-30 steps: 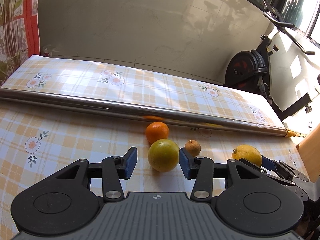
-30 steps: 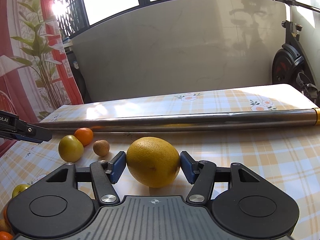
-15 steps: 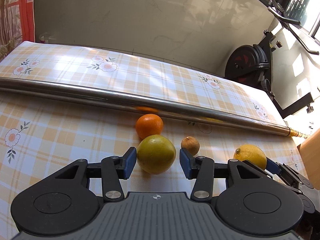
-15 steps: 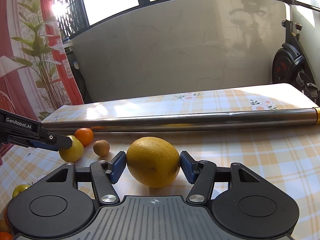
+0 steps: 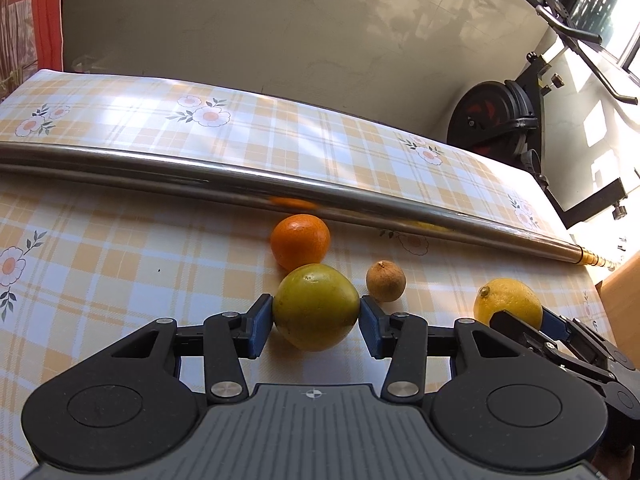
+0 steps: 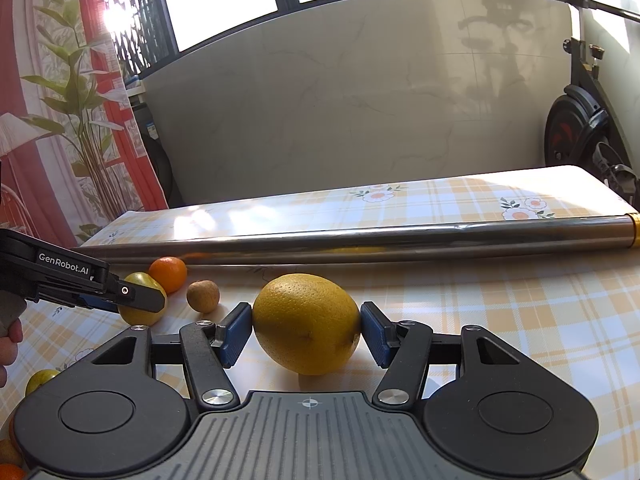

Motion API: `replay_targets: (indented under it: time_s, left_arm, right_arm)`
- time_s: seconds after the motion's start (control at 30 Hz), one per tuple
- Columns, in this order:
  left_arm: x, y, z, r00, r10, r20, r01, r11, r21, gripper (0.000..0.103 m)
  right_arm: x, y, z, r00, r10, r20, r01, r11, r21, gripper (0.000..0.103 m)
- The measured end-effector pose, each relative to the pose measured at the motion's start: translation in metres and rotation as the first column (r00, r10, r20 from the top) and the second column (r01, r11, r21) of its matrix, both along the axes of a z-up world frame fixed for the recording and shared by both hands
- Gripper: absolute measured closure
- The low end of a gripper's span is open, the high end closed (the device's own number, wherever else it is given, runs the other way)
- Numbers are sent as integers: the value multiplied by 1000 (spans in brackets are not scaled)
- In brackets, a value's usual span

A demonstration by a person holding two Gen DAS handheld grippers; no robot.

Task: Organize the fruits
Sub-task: 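Grasp the green-yellow citrus with the left gripper while the right gripper holds the grapefruit, then carry the grapefruit and the green citrus over the white plate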

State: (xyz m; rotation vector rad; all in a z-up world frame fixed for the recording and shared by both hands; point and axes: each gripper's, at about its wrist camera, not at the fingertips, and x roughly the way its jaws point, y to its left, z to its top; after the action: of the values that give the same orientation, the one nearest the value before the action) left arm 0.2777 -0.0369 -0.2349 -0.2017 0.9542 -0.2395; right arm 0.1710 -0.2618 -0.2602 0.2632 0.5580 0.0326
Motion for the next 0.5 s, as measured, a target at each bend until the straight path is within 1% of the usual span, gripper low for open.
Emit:
replay_targets:
  time_s: [0.23,0.33,0.5]
  left_arm:
    - [-20,4,25,998,-10,66,9,1000,20,54]
    - [-36,7,40,995,-24,98,21,999,32,54]
    - [-62,4,58,991,-47,125,40,998,56,54]
  right_arm:
    - [0,1,1,1000,0,-2,0,1000,-6,48]
    - [1,7,5,1000,5,-22,-6,999,-34,48]
    - [-9,13,17,999,23,-27,-23,1000,8,48]
